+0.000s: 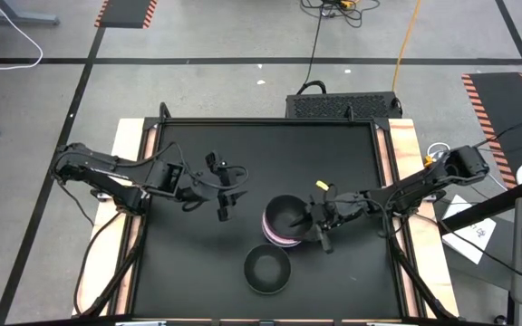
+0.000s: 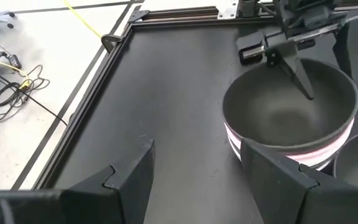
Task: Nest bowls inside each other
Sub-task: Stack the left black bowl on top of the pink bowl
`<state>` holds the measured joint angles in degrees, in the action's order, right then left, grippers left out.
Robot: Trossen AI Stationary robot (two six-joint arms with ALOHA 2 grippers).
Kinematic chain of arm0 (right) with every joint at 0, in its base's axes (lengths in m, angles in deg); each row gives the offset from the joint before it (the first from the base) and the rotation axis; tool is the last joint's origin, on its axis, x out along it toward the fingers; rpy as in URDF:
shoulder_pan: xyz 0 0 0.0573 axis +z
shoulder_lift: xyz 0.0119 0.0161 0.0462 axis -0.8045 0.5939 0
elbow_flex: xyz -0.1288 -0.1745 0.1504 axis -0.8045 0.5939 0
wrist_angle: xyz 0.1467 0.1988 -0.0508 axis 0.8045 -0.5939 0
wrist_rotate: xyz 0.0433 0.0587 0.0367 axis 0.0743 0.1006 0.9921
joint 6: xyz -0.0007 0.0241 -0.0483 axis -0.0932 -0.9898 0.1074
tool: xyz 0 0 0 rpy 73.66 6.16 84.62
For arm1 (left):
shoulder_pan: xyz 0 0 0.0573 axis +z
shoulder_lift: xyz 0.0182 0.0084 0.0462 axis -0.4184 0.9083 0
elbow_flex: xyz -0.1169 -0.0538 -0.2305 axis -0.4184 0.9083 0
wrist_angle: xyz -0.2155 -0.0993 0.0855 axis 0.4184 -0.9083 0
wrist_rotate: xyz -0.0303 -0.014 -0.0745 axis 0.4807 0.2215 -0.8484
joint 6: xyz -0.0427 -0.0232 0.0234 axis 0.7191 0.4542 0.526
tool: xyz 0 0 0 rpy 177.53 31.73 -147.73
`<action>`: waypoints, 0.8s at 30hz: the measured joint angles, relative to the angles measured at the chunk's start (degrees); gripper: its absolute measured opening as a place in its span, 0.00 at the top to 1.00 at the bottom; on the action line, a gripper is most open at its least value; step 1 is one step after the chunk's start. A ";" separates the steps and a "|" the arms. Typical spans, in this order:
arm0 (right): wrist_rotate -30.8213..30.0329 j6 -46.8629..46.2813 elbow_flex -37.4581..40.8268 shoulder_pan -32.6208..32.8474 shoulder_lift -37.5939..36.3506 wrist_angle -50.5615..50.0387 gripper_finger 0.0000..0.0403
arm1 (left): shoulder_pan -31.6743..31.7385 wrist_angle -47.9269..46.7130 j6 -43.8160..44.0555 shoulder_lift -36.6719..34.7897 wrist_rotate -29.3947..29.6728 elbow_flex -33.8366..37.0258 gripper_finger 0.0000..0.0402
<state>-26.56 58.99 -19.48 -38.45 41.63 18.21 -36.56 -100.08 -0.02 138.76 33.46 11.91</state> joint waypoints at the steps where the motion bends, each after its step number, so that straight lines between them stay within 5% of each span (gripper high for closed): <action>1: 0.01 0.31 -0.55 0.00 -0.80 -2.11 0.51 | 0.01 0.00 0.07 0.00 0.00 0.00 0.40; 9: -2.98 4.69 -12.84 2.43 -3.59 -23.66 0.51 | 0.01 -0.39 0.10 0.00 -0.01 0.00 0.40; 17: -7.24 8.56 -15.04 4.31 -2.08 -21.15 0.51 | 0.01 0.75 0.33 0.31 -0.02 2.95 0.40; 24: -4.37 7.79 -15.02 3.34 2.70 -16.66 0.51 | -0.36 0.92 1.24 0.28 -0.83 3.48 0.40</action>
<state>-30.93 66.78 -34.50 -35.11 44.34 1.55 -36.92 -99.16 1.22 139.04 32.62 15.38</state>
